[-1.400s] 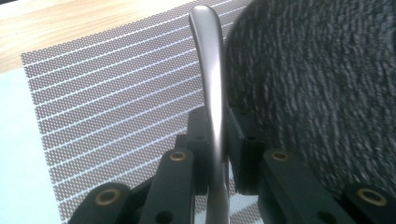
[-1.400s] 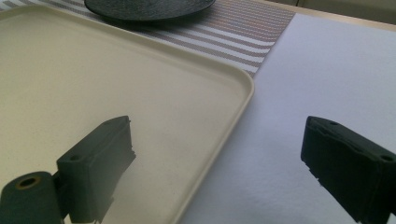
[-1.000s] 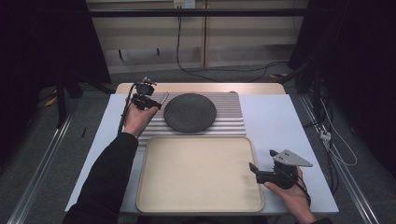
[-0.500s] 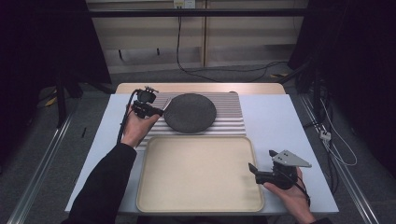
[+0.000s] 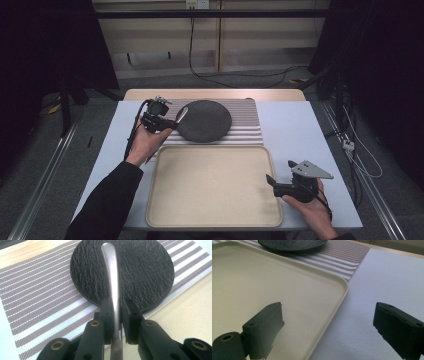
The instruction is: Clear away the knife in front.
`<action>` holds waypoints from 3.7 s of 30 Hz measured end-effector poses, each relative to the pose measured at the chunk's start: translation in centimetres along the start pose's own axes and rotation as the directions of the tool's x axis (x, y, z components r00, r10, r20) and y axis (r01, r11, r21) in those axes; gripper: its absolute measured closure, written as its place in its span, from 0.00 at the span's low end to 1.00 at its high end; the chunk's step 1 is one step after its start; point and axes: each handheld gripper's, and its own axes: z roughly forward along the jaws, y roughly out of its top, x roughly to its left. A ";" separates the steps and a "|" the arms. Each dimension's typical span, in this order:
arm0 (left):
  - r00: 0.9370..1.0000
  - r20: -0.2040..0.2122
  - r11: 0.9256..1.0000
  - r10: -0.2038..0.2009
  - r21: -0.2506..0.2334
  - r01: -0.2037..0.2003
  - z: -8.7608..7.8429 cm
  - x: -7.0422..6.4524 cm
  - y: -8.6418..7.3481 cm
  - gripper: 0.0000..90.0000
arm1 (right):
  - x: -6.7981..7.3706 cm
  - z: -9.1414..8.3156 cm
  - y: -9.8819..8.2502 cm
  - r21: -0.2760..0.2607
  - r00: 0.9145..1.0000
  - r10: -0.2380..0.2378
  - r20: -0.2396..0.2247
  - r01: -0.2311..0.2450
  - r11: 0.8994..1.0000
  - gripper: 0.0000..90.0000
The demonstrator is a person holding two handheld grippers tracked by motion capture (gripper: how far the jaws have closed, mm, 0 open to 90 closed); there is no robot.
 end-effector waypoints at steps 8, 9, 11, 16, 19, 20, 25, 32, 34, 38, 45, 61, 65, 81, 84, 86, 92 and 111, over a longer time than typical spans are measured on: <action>0.999 0.030 1.000 0.031 -0.004 -0.031 -0.7 -1.1 -0.8 0.89 | 0.0 0.0 0.0 0.001 1.000 0.000 0.000 0.000 1.000 0.10; 0.999 0.030 0.999 0.031 -0.009 -0.030 -0.8 -1.3 -0.9 0.89 | 0.0 0.0 0.0 0.000 1.000 0.000 0.000 0.000 1.000 0.10; 0.999 0.034 0.999 0.033 -0.008 -0.032 -0.9 -1.7 -1.1 0.89 | 0.0 0.0 0.0 0.001 1.000 -0.002 0.000 0.002 1.000 0.10; 0.999 0.035 1.000 0.020 0.011 -0.020 -0.9 -2.6 -1.9 0.89 | 0.0 0.0 0.0 0.001 1.000 -0.003 -0.001 0.003 1.000 0.10; 0.999 0.031 1.000 0.020 0.022 -0.021 -0.7 -3.2 -2.3 0.89 | 0.0 0.1 0.0 0.002 1.000 -0.003 -0.001 0.003 1.000 0.10; 0.999 0.030 0.999 0.038 0.033 -0.039 -0.7 -3.2 -2.4 0.89 | 0.0 0.1 0.0 0.002 1.000 -0.002 -0.001 0.002 1.000 0.10; 0.998 0.047 0.998 0.042 0.049 -0.044 -0.5 -3.9 -3.1 0.89 | 0.0 0.0 0.0 0.001 1.000 0.000 -0.003 0.000 1.000 0.10; 0.998 0.058 0.996 0.039 0.074 -0.043 -0.5 -4.5 -4.2 0.89 | 0.1 0.1 0.1 0.001 1.000 -0.002 -0.004 0.002 1.000 0.10; 0.997 0.060 0.995 0.041 0.083 -0.046 -0.5 -4.7 -4.5 0.89 | 0.1 0.1 0.1 0.000 1.000 -0.003 -0.004 0.003 1.000 0.10; 0.997 0.057 0.994 0.046 0.095 -0.051 -0.5 -5.1 -5.1 0.89 | 0.1 0.1 0.1 0.003 1.000 -0.006 -0.005 0.006 1.000 0.10; 0.996 0.080 0.993 0.040 0.108 -0.049 -0.2 -5.7 -6.1 0.89 | 0.1 0.2 0.1 0.003 1.000 -0.006 -0.005 0.006 1.000 0.10; 0.994 0.103 0.984 0.018 0.175 -0.036 1.8 -7.2 -8.1 0.89 | 0.1 0.2 0.1 0.005 1.000 -0.009 -0.006 0.009 1.000 0.10; 0.994 0.107 0.980 0.017 0.193 -0.037 2.0 -7.5 -8.5 0.89 | 0.1 0.2 0.1 0.005 1.000 -0.009 -0.006 0.009 1.000 0.10; 0.996 0.090 0.985 0.010 0.169 -0.025 1.3 -7.7 -9.7 0.88 | 0.2 0.2 0.1 0.007 1.000 -0.009 -0.006 0.009 1.000 0.10; 0.996 0.086 0.986 0.019 0.166 -0.033 1.3 -7.8 -9.9 0.88 | 0.2 0.2 0.1 0.008 1.000 -0.013 -0.008 0.013 1.000 0.10; 0.996 0.085 0.986 0.020 0.163 -0.034 1.2 -7.9 -10.0 0.88 | 0.2 0.2 0.1 0.006 1.000 -0.012 -0.010 0.012 1.000 0.10; 0.994 0.113 0.987 0.012 0.158 -0.030 1.1 -7.4 -10.1 0.87 | 0.2 0.3 0.1 0.007 1.000 -0.016 -0.010 0.016 1.000 0.10; 0.981 0.179 0.997 0.076 -0.027 -0.072 0.5 -7.2 -8.6 0.17 | 0.0 0.4 0.0 0.010 1.000 -0.016 -0.012 0.016 1.000 0.10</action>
